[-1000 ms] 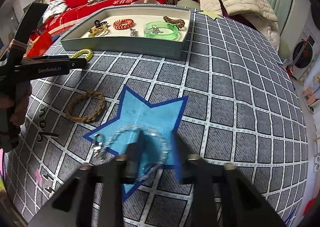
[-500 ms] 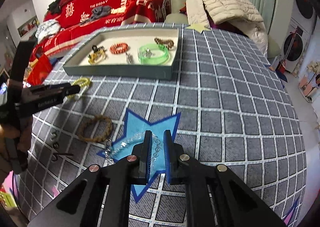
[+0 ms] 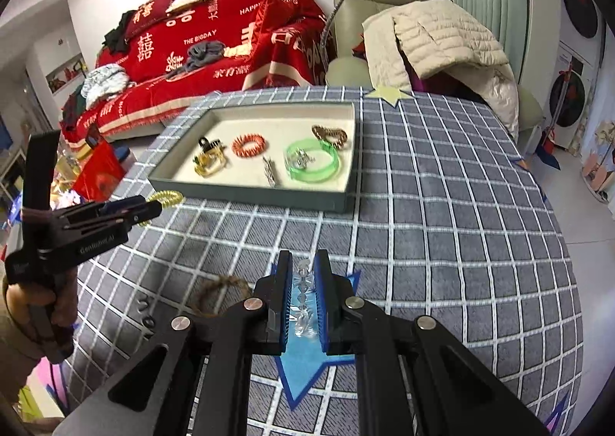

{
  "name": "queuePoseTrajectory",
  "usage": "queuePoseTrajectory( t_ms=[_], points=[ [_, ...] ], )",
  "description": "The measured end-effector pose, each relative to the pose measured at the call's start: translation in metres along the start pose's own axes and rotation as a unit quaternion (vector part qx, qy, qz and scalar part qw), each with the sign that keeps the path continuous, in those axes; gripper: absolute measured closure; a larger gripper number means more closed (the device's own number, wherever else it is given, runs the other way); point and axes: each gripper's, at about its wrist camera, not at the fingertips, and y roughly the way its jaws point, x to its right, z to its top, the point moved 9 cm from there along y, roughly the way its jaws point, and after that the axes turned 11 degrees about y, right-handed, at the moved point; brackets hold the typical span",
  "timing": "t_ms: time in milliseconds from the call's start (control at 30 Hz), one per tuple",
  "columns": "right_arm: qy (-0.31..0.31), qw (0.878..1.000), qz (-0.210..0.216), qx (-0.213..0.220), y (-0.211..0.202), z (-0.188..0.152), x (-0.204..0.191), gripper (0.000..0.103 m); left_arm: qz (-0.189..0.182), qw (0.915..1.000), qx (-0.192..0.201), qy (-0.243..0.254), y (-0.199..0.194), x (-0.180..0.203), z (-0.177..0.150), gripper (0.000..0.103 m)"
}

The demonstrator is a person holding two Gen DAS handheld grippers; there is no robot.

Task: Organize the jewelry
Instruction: 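Lower both held items into the tray and open both tools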

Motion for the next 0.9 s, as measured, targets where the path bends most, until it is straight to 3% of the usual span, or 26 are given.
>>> queuePoseTrajectory(
  t_ms=[467,900],
  points=[
    [-0.012,0.999,0.043,0.030,0.001,0.079,-0.040,0.091,0.008,0.9992,0.038,0.010,-0.013,-0.012,0.056,0.049],
    [-0.002,0.996,0.092,0.018,0.064,0.138,-0.078,0.091,0.032,0.9990,0.031,0.002,0.028,-0.040,0.109,0.049]
  ],
)
